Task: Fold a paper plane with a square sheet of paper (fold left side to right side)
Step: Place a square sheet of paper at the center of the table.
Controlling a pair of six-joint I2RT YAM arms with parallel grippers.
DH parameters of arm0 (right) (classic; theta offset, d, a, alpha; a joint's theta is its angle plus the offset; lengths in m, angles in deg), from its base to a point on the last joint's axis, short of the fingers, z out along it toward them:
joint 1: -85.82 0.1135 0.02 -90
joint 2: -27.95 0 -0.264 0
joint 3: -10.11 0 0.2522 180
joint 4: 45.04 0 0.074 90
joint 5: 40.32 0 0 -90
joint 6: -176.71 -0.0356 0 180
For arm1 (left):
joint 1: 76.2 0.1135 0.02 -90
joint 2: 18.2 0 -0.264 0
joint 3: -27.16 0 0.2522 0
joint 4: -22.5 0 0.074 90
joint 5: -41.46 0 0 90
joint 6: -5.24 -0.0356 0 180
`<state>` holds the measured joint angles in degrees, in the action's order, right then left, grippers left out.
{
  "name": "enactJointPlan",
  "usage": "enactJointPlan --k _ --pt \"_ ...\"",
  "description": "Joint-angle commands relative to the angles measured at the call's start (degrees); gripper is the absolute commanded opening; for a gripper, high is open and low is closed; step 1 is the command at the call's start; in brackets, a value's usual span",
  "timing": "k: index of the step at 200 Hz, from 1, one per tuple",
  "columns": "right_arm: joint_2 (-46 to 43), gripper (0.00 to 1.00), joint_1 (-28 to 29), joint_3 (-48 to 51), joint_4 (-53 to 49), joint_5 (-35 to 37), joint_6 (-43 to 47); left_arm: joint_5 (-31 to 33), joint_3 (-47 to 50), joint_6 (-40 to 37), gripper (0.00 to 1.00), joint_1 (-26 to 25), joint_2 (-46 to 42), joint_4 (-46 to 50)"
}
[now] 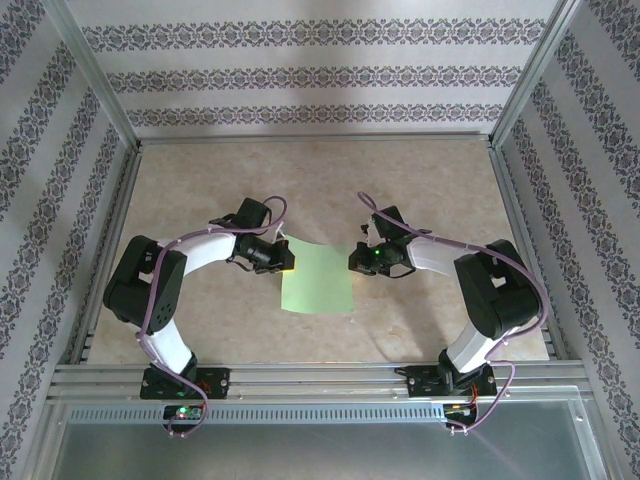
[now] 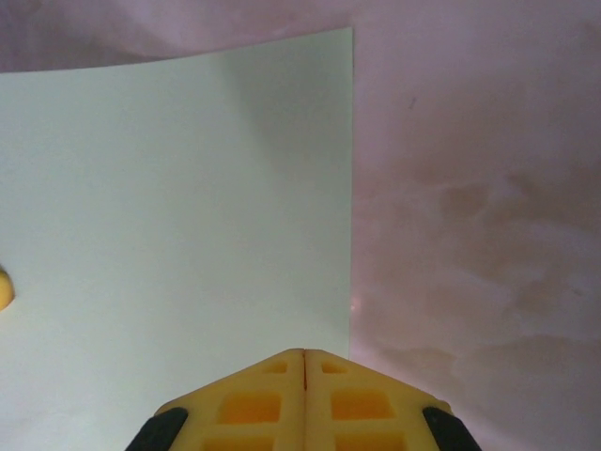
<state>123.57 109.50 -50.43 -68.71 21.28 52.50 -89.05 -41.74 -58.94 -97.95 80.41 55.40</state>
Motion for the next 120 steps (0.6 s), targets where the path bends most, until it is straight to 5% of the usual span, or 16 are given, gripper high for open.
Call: enactJointPlan --k 1,74,120 --pt "1.45 0.03 0.88 -1.64 1.24 -0.37 -0.41 0.97 -1.48 -1.73 0.00 -0.40 -1.62 3.14" --pt "3.94 0.04 1.72 -0.81 -0.78 2.24 0.18 -3.71 -1.76 3.40 0.34 -0.43 -4.03 -1.18" --pt "4.38 0.05 2.06 -0.67 -1.08 3.34 0.18 -7.69 -1.29 6.50 0.40 -0.58 -3.04 -5.88"
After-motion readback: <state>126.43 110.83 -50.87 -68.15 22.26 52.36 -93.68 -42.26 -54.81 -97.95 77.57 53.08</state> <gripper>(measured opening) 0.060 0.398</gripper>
